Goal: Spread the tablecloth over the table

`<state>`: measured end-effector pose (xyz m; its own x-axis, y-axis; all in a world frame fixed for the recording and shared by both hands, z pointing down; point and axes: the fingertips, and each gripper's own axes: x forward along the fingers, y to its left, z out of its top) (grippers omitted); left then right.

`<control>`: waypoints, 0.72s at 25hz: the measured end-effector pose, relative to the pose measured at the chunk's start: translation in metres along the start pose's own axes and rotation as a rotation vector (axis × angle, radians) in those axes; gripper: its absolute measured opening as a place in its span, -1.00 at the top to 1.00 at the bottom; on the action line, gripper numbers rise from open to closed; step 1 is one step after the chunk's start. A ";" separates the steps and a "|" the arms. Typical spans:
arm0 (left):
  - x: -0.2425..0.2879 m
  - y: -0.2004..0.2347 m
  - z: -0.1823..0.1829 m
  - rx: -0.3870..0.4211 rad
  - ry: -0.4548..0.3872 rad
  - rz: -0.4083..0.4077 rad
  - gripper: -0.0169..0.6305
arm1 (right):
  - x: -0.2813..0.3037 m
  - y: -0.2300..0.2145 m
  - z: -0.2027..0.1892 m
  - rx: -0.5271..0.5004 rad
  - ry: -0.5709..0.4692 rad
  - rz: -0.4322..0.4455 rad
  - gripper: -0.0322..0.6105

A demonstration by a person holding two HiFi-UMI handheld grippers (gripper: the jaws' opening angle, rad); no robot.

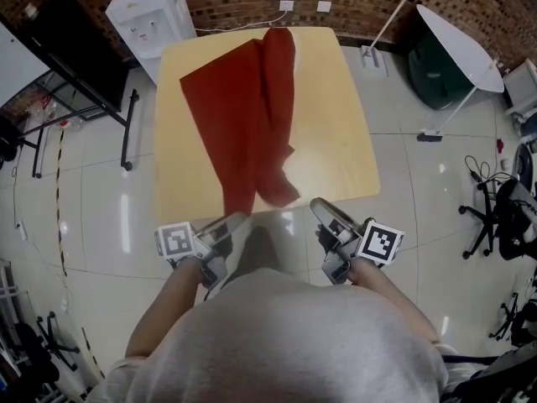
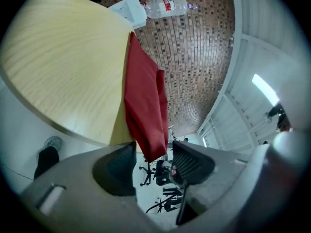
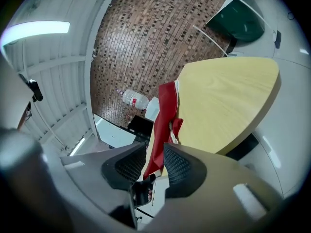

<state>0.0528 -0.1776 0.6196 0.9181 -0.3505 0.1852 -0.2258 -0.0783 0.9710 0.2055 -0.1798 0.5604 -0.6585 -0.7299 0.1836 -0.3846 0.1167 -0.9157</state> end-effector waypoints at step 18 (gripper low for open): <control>-0.012 -0.012 0.013 -0.093 -0.072 -0.117 0.91 | 0.057 -0.045 -0.035 0.320 0.089 0.054 0.36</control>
<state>0.0403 -0.1851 0.6039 0.9099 -0.4103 0.0617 -0.0841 -0.0368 0.9958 0.1625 -0.2032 0.6246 -0.7316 -0.6651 0.1496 -0.1342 -0.0746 -0.9881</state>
